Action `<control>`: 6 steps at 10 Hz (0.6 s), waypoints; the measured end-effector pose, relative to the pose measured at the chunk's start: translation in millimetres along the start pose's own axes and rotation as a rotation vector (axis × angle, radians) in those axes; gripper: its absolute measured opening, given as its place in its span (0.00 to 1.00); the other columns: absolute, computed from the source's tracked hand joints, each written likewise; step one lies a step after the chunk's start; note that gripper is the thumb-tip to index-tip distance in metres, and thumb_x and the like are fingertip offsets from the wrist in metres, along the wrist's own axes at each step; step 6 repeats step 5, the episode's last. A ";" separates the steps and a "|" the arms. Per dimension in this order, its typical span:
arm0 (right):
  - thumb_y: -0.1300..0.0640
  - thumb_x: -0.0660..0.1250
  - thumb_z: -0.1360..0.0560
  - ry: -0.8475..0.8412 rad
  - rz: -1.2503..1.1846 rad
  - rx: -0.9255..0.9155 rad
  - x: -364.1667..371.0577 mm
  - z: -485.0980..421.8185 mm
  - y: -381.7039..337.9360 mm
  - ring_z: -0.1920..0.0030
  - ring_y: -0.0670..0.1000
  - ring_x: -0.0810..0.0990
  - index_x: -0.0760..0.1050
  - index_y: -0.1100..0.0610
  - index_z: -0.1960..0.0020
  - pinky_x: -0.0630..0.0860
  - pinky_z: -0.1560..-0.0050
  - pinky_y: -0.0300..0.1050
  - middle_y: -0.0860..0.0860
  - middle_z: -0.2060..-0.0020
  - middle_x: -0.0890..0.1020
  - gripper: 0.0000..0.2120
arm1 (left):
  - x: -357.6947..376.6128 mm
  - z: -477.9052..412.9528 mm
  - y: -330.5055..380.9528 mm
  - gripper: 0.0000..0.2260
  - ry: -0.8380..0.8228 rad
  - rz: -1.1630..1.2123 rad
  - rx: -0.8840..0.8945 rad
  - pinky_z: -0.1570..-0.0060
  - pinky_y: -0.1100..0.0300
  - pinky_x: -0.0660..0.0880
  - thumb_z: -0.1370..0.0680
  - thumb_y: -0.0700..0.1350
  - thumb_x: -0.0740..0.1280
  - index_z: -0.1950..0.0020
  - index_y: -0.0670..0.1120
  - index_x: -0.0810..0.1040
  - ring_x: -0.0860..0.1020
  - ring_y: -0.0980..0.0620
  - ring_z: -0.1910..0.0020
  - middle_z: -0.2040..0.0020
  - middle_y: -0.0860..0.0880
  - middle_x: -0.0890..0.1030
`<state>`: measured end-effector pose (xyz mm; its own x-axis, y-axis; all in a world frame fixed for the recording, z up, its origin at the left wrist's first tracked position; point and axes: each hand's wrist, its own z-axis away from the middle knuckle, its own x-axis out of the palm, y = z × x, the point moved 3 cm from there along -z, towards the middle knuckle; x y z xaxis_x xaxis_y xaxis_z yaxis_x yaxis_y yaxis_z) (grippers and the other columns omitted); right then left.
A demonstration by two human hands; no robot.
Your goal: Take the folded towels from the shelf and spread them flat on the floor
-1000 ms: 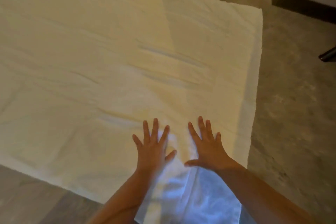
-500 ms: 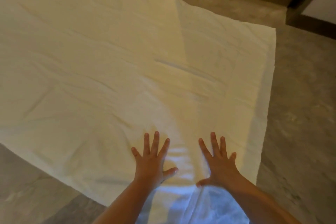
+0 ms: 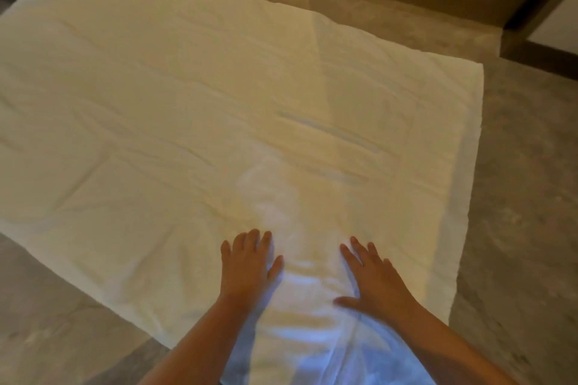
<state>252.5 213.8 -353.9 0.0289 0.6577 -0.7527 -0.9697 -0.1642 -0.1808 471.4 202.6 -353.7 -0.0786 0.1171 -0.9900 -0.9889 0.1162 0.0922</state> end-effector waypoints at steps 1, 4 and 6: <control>0.37 0.59 0.26 0.098 -0.006 -0.010 -31.9 -8.4 -8.7 0.24 0.52 0.48 0.41 0.51 0.25 0.55 0.27 0.50 0.51 0.23 0.44 0.40 | -22.7 -24.4 -0.2 0.18 0.046 0.036 -0.066 0.64 0.51 0.77 0.30 0.56 0.61 0.54 0.46 0.83 0.81 0.44 0.61 0.57 0.45 0.83; 0.48 0.52 0.20 0.427 -0.032 0.101 -164.6 16.5 -60.7 0.29 0.52 0.63 0.56 0.56 0.27 0.65 0.34 0.46 0.52 0.27 0.63 0.25 | -155.3 -72.4 4.2 0.11 0.192 0.140 0.022 0.62 0.51 0.77 0.30 0.46 0.72 0.52 0.42 0.81 0.81 0.41 0.56 0.52 0.43 0.83; 0.48 0.53 0.21 0.471 -0.114 0.118 -200.7 48.8 -93.5 0.28 0.53 0.62 0.57 0.56 0.27 0.63 0.32 0.47 0.53 0.27 0.63 0.25 | -210.7 -54.9 -4.1 0.10 0.261 0.135 0.069 0.62 0.53 0.77 0.32 0.44 0.73 0.53 0.42 0.82 0.82 0.43 0.57 0.52 0.44 0.84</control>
